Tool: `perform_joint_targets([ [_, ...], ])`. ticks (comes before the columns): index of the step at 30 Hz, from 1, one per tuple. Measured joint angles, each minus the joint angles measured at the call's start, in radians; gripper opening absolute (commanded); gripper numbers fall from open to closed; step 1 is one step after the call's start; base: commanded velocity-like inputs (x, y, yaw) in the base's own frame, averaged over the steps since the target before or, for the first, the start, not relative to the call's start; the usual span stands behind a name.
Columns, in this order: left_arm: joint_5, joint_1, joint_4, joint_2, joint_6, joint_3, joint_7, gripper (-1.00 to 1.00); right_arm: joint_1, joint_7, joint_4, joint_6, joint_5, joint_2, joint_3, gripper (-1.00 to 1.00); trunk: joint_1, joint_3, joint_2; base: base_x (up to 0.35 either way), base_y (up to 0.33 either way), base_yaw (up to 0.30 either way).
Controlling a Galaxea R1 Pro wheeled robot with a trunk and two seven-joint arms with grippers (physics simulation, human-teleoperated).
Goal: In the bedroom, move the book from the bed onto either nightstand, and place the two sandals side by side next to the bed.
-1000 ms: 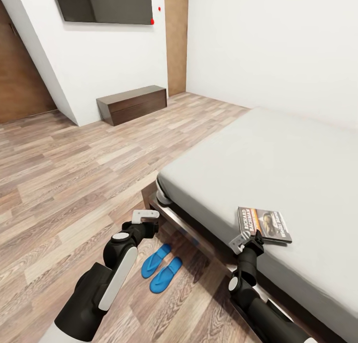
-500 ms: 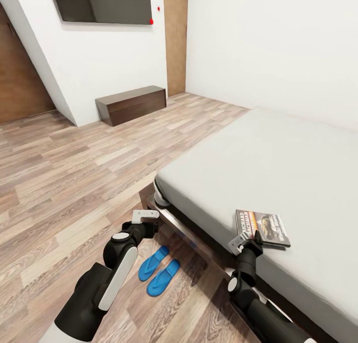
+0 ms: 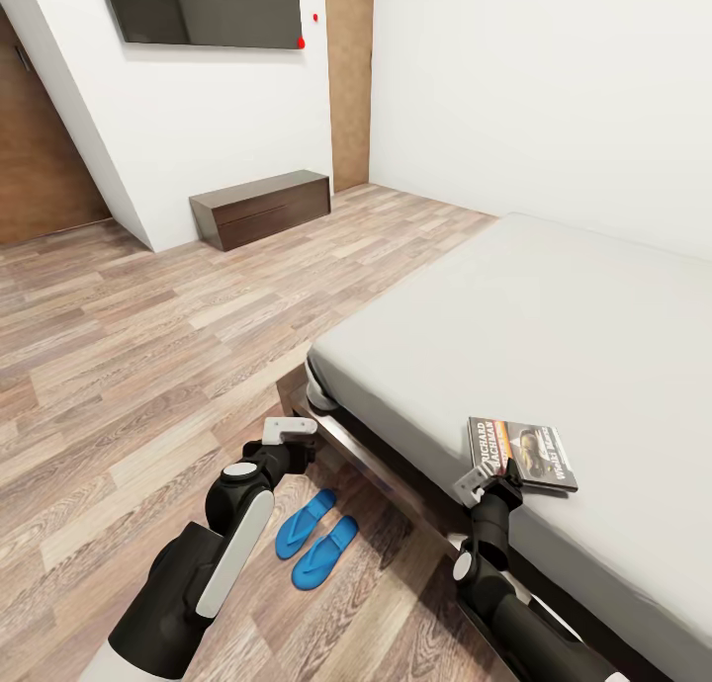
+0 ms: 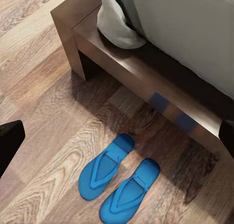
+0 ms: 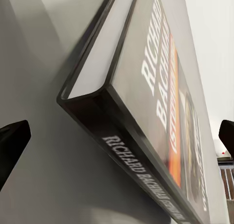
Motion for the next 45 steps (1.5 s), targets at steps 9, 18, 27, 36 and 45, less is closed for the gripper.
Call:
perform_joint_targets([
  [9,0.002,0.000,0.000,0.000,0.000,-0.001,0.000,1.00,0.000,0.007,0.001,-0.012,-0.020,0.000,-0.012,1.00,-0.019,0.016,0.035,0.000,0.000,0.000],
  [18,-0.001,0.000,0.000,0.000,0.000,-0.001,0.000,1.00,-0.001,0.001,0.000,-0.003,0.009,-0.001,-0.014,1.00,-0.034,0.028,0.063,0.000,0.000,0.000],
  [27,-0.002,0.000,0.000,0.000,0.000,-0.001,0.000,1.00,-0.001,0.003,0.000,-0.002,0.010,-0.001,-0.014,-1.00,-0.034,0.028,0.063,0.000,0.000,0.000],
  [36,-0.002,0.000,0.000,0.000,0.000,-0.001,0.000,1.00,-0.001,0.005,0.000,0.000,0.013,-0.001,-0.015,-1.00,-0.034,0.028,0.063,0.000,0.000,0.000],
  [45,-0.002,0.000,0.000,0.000,0.000,-0.001,0.000,1.00,-0.001,0.006,0.000,0.000,0.013,-0.002,-0.014,-1.00,-0.034,0.028,0.063,0.000,0.000,0.000],
])
